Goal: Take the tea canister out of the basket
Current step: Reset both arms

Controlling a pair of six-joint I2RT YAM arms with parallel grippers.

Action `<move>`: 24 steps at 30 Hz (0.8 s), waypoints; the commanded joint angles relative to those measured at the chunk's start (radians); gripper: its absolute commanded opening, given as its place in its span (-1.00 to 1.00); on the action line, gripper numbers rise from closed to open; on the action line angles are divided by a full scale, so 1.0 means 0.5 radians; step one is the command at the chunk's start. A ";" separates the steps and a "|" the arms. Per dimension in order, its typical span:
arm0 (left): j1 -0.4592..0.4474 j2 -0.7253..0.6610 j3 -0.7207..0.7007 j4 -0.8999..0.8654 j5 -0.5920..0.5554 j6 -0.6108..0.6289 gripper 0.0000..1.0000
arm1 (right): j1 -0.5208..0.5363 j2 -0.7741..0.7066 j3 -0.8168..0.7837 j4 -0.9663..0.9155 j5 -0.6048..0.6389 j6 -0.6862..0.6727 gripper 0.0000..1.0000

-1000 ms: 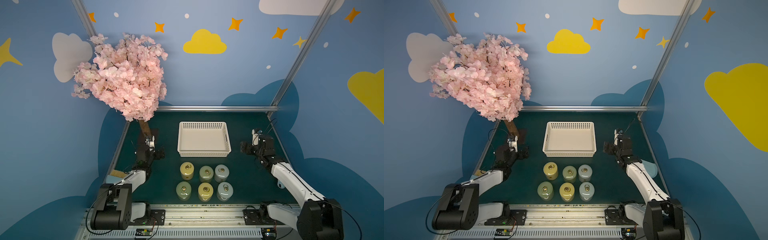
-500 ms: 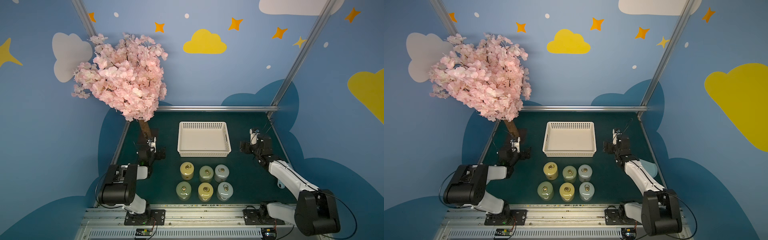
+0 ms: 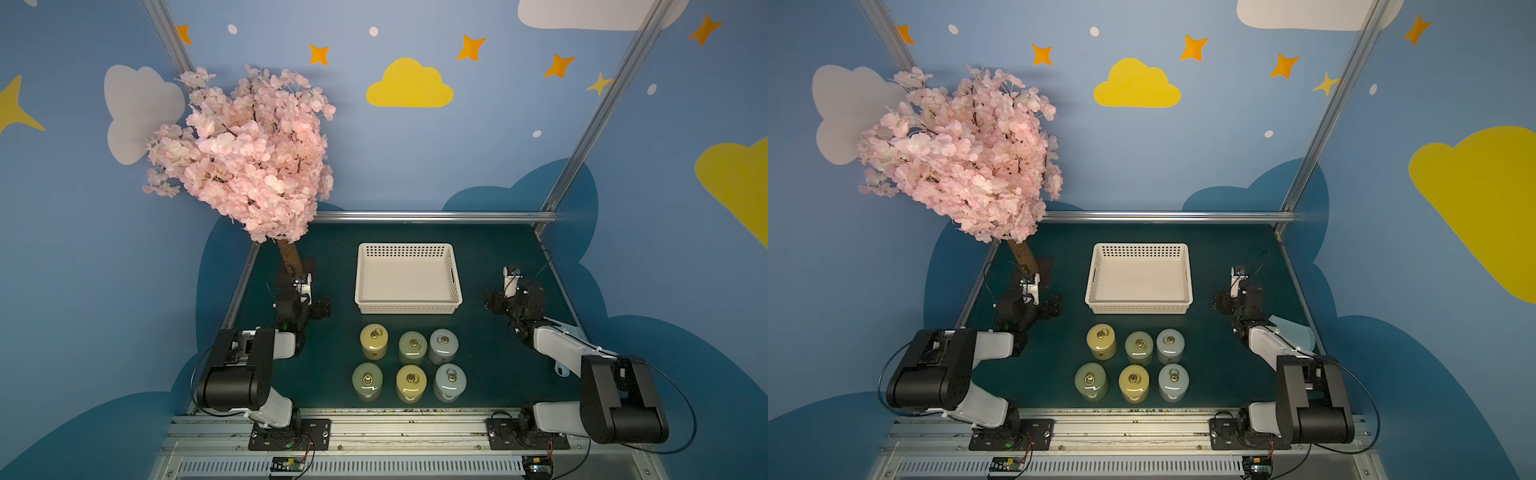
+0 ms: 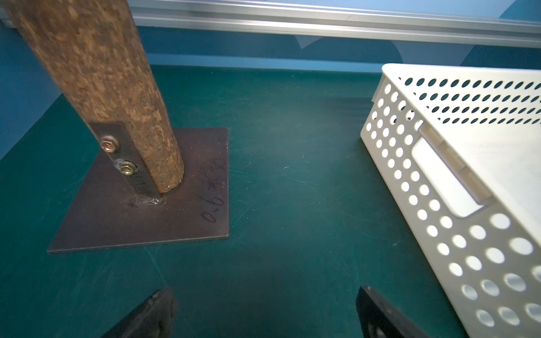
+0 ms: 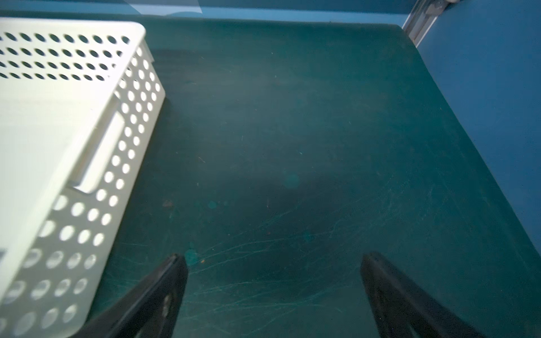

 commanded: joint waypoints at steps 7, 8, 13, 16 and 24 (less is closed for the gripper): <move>0.006 -0.024 0.019 0.048 0.001 -0.001 1.00 | -0.036 0.236 -0.148 0.654 -0.031 0.046 0.96; 0.005 -0.023 0.019 0.047 0.001 0.000 1.00 | -0.035 0.225 -0.124 0.543 -0.026 0.051 0.97; 0.004 -0.023 0.020 0.048 0.002 0.004 1.00 | -0.019 0.204 -0.085 0.449 -0.031 -0.005 0.97; 0.003 -0.023 0.019 0.045 0.001 0.009 1.00 | -0.001 0.202 -0.094 0.457 -0.002 -0.016 0.97; -0.007 -0.026 0.019 0.045 -0.012 0.011 1.00 | 0.002 0.201 -0.093 0.456 0.004 -0.018 0.97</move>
